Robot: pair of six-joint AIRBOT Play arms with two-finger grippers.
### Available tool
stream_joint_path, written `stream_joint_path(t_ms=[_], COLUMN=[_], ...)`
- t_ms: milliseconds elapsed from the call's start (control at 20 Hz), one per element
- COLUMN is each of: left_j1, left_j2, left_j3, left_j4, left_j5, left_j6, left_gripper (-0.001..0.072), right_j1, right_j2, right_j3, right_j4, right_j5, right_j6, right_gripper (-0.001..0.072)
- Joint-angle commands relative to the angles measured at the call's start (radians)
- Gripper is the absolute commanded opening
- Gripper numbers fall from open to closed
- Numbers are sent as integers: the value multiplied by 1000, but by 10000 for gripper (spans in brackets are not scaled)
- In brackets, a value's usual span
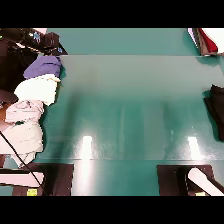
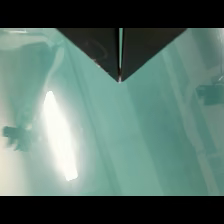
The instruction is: Fold the shirts.
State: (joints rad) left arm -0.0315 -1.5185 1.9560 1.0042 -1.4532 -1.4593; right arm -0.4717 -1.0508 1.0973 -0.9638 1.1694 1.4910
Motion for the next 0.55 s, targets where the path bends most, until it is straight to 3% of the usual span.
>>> stream_joint_path(t_ms=[0, 200, 500], left_j1=[0, 0, 0], left_j2=[0, 0, 0], left_j3=[0, 0, 0], left_j4=[0, 0, 0], left_j5=[38, 55, 59], left_j6=[0, 0, 0], left_gripper=[22, 22, 22], right_j1=[254, 392, 439], right_j2=[0, 0, 0], right_j3=[6, 5, 5], right_j4=[47, 47, 48], right_j5=[-5, -18, -6], right_j6=[-10, -10, -10], right_gripper=[20, 19, 19])
